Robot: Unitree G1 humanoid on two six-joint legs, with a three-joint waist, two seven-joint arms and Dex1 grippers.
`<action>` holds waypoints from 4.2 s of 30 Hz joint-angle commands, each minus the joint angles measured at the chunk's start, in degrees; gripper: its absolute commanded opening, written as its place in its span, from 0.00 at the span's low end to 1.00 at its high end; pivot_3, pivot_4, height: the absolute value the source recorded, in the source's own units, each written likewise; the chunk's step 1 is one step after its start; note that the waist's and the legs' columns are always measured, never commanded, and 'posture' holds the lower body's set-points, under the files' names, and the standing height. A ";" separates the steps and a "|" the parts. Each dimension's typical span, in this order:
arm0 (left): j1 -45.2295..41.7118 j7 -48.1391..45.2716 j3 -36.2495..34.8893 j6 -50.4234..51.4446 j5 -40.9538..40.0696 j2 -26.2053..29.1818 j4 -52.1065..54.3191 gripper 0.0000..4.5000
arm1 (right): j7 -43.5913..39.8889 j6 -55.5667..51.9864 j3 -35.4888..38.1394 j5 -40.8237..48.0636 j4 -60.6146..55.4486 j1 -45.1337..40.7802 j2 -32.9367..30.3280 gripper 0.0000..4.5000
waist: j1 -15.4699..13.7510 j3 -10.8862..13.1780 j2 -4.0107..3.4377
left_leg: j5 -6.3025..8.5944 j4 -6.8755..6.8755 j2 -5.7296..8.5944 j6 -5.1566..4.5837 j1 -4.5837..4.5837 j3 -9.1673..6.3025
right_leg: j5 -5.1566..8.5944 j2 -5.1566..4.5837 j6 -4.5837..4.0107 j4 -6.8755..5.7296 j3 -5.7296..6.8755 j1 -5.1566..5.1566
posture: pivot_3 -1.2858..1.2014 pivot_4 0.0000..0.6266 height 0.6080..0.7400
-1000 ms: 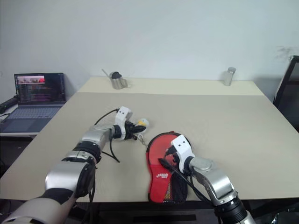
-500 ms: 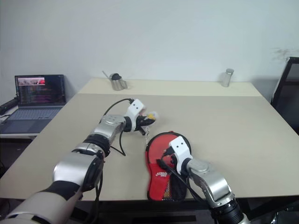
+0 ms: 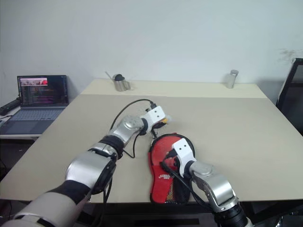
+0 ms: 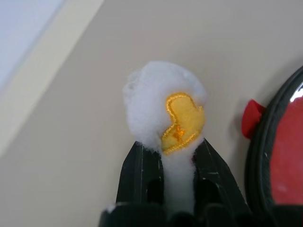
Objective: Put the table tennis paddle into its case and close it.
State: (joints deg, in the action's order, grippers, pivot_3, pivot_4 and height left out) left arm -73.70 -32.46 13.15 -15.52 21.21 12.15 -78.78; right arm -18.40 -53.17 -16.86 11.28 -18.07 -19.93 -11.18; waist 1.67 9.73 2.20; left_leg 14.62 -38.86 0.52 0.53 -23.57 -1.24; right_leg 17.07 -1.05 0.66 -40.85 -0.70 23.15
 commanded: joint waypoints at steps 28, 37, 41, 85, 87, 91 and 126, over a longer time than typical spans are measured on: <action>-7.88 27.64 20.33 -11.40 24.81 -10.59 -1.00 0.05 | 9.40 -14.28 -2.07 0.56 -14.29 12.65 4.14 1.00 | -0.24 0.01 0.03 | 0.00 0.03 0.05 0.00 -0.14 -0.07 | 0.05 -0.02 0.10 0.13 0.05 0.02 | 0.52 0.24 1.00; -7.06 29.06 23.18 -13.31 27.00 -14.37 -1.20 0.05 | 11.11 -15.52 -2.48 0.79 -16.40 14.31 4.85 1.00 | -0.44 0.01 0.03 | 0.00 0.03 0.09 0.00 -0.19 -0.08 | 0.05 -0.06 0.11 0.21 0.08 0.02 | 0.52 0.24 1.00; -5.74 28.58 23.66 -12.37 27.29 -14.42 -1.35 0.05 | 11.37 -15.62 -2.58 0.76 -16.39 14.33 5.19 1.00 | -0.44 0.01 0.03 | 0.00 0.04 0.09 0.00 -0.19 -0.10 | 0.06 -0.06 0.13 0.22 0.09 0.02 | 0.52 0.24 1.00; 23.21 -36.65 -15.50 1.51 -26.47 17.00 31.91 0.75 | -0.35 -14.64 9.69 9.63 -14.89 3.54 -1.39 1.00 | 0.20 0.09 -0.06 | 0.01 0.23 -0.09 0.00 0.62 -0.19 | 0.03 0.02 0.09 0.44 0.21 -0.83 | 0.52 0.24 1.00; 29.93 -37.51 -16.18 7.32 -29.20 19.36 41.94 0.75 | -1.76 -16.72 12.12 12.54 -17.68 2.46 -1.76 1.00 | 0.16 0.10 -0.08 | 0.01 0.34 -0.09 0.00 0.60 -0.24 | 0.03 0.00 0.08 0.55 0.22 -0.83 | 0.52 0.24 1.00; 39.47 -36.95 -15.53 17.92 -33.44 20.76 59.42 0.75 | -5.23 -21.01 17.74 19.19 -21.75 -0.59 -3.16 1.00 | -0.20 0.10 -0.09 | 0.01 0.57 -0.07 0.00 0.60 -0.24 | 0.00 -0.07 0.07 0.89 0.22 -0.89 | 0.52 0.24 1.00; 32.25 -33.42 1.86 21.94 -25.65 5.91 52.71 0.99 | -18.70 1.97 16.97 13.49 13.52 -21.39 -24.64 1.00 | 0.01 0.19 -0.23 | 0.04 0.94 -0.05 -0.08 0.52 -0.03 | 0.01 -0.06 0.07 1.42 0.08 -0.86 | 0.52 0.24 1.00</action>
State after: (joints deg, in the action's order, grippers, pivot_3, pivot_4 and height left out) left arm -41.51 -66.48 14.43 8.54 -5.12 18.28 -27.18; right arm -36.55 -53.40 0.19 25.56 -4.83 -39.30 -36.07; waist 1.68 9.92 1.97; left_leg 14.66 -37.92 0.47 0.45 -23.03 -1.27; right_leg 17.07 -1.10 0.73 -39.45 -0.62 22.30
